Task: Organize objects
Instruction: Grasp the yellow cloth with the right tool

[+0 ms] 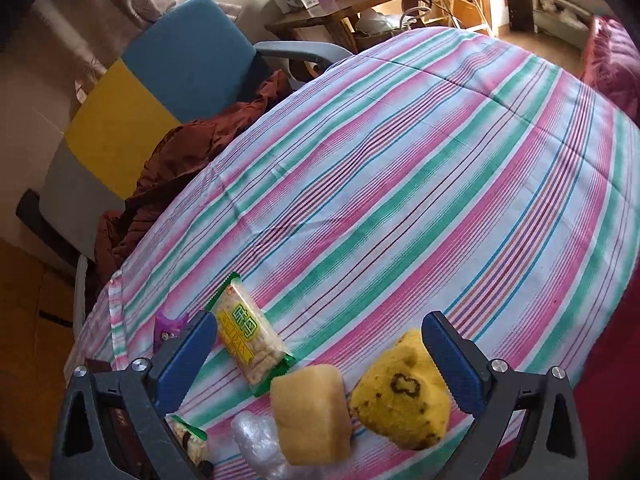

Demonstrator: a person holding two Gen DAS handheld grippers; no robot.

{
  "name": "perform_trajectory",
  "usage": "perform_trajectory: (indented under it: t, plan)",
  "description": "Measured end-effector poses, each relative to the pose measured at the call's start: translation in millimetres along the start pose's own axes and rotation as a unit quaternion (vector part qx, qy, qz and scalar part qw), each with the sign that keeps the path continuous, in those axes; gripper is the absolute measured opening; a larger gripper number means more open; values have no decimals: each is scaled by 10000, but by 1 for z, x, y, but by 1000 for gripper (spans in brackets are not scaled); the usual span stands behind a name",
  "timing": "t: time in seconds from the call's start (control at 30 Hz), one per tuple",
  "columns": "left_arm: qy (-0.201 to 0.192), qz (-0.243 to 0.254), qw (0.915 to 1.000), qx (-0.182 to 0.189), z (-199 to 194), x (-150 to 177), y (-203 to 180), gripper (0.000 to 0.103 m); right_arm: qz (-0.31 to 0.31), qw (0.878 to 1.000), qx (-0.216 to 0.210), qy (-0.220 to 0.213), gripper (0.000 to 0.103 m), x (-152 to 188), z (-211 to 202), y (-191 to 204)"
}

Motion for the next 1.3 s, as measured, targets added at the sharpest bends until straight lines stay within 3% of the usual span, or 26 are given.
perform_trajectory:
  t: [0.2,0.23,0.3,0.67,0.77,0.9,1.1,1.3]
  plan:
    - [-110,-20,9999,-13,0,-2,2,43,-844,9910,967,392,101,0,0,-40]
    - [-141,-38,9999,5,-1,-2,3,43,-1001,9874,1140,457,98,1,2,-46]
    - [-169,-72,9998,33,-1,-2,3,43,-1205,9820,1319,608,83,6,5,-56]
    - [-202,-155,9996,73,-1,-3,5,43,-1770,9763,598,1094,78,40,13,-24]
    - [-215,-172,9996,69,-2,-2,5,43,-1877,9740,542,1150,70,47,14,-20]
    - [-235,-170,9996,36,-1,-1,5,43,-2029,9707,342,1238,47,53,18,-14]
    - [-238,-171,9996,29,-2,0,6,43,-1987,9754,359,887,31,53,2,-16]
    - [-282,-333,9990,63,-18,7,5,42,-1688,9848,362,168,31,35,-45,-30]
Point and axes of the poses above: each gripper's, at about its wrist camera, not at the fingertips, and z roughly the way its jaws point, y to its left, x to its underside, the point moved 8 cm from there along z, roughly the way its jaws point, and after that the axes turned 11 degrees about x, right-handed, at the moved point
